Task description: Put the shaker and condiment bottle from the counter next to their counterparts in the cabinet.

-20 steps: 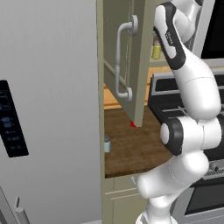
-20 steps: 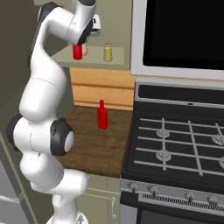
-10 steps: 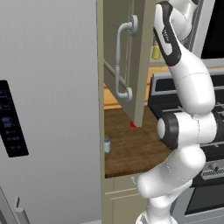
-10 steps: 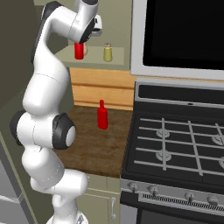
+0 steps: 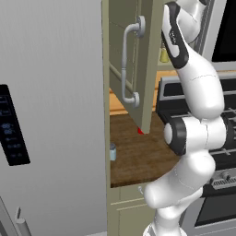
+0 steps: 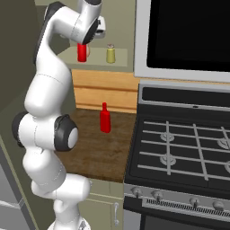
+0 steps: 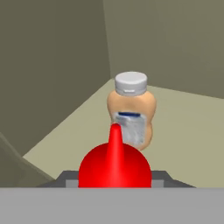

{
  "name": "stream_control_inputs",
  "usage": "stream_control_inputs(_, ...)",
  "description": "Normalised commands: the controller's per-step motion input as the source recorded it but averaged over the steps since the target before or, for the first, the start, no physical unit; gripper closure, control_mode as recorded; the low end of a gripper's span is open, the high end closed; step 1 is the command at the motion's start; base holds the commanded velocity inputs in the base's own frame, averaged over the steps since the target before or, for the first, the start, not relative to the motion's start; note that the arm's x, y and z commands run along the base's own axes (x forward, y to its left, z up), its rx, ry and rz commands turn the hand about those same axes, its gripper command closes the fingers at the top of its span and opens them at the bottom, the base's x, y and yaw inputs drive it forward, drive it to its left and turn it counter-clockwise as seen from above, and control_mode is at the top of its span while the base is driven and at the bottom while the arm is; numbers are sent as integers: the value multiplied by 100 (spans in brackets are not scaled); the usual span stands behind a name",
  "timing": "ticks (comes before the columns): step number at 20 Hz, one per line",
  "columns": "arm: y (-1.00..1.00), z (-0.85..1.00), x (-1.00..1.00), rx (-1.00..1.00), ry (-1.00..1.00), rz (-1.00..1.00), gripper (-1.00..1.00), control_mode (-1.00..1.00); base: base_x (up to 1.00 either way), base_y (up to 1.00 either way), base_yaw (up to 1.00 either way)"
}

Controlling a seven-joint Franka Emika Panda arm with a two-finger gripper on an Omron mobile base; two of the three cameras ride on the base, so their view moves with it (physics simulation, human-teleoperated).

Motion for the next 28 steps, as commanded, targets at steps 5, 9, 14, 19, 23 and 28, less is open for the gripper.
stream_control_inputs(5,0,0,31,0,0,0,100,-100,0,0,0)
stream_control_inputs(9,0,0,21,0,0,0,100,-100,0,0,0)
stream_control_inputs(14,0,0,16,0,0,0,100,-100,0,0,0)
stream_control_inputs(19,0,0,14,0,0,0,-100,-100,0,0,0)
stream_control_inputs(23,0,0,4,0,0,0,-100,-100,0,0,0)
stream_control_inputs(28,0,0,3,0,0,0,-100,-100,0,0,0)
